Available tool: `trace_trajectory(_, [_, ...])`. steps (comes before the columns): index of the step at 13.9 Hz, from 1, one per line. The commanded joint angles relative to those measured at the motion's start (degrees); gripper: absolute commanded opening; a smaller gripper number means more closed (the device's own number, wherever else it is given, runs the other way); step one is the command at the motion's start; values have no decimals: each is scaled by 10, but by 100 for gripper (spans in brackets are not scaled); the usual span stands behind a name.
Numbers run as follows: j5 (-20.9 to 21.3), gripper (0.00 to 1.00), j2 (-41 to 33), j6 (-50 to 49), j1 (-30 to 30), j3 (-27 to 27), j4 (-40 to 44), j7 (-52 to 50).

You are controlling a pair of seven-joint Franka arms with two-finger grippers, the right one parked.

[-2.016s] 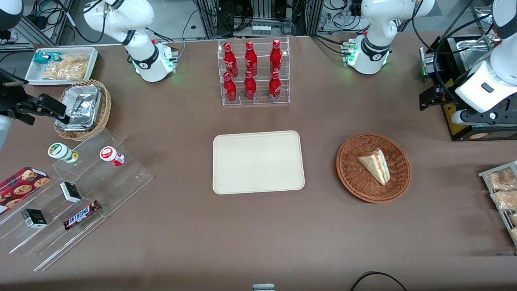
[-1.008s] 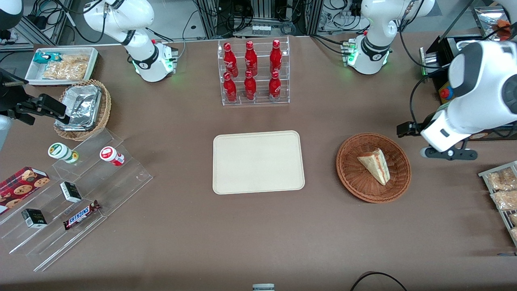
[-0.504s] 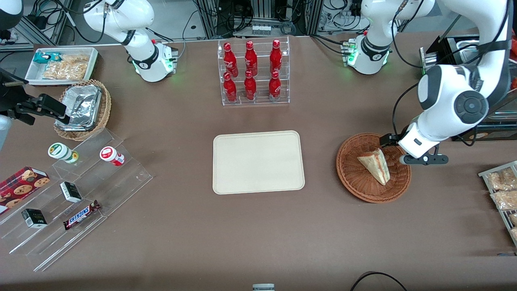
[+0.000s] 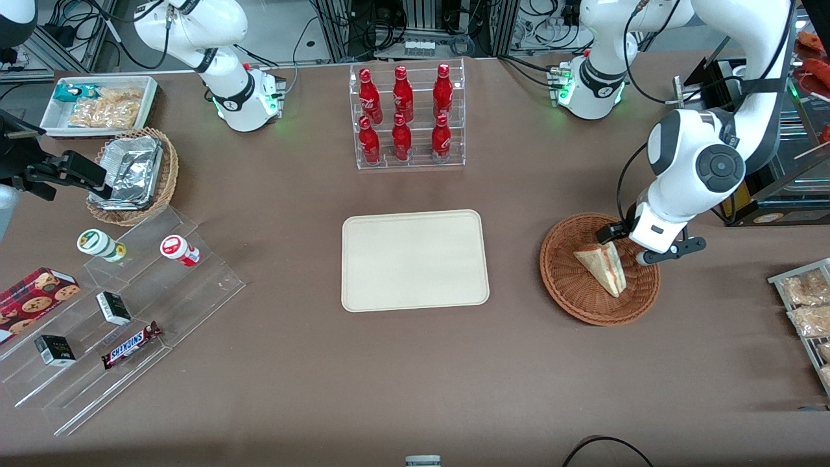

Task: Place sandwich from basket to tray
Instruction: 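Lower the open left gripper around the wrapped sandwich and close it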

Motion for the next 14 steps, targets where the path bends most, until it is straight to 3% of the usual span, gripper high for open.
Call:
trace_trajectory(1, [-1, 100, 9, 39, -10, 1, -13, -113])
trace_trajectory(4, [-1, 100, 28, 64, -10, 1, -12, -180])
trace_trajectory(14, [-5, 100, 99, 137, -5, 3, -12, -189])
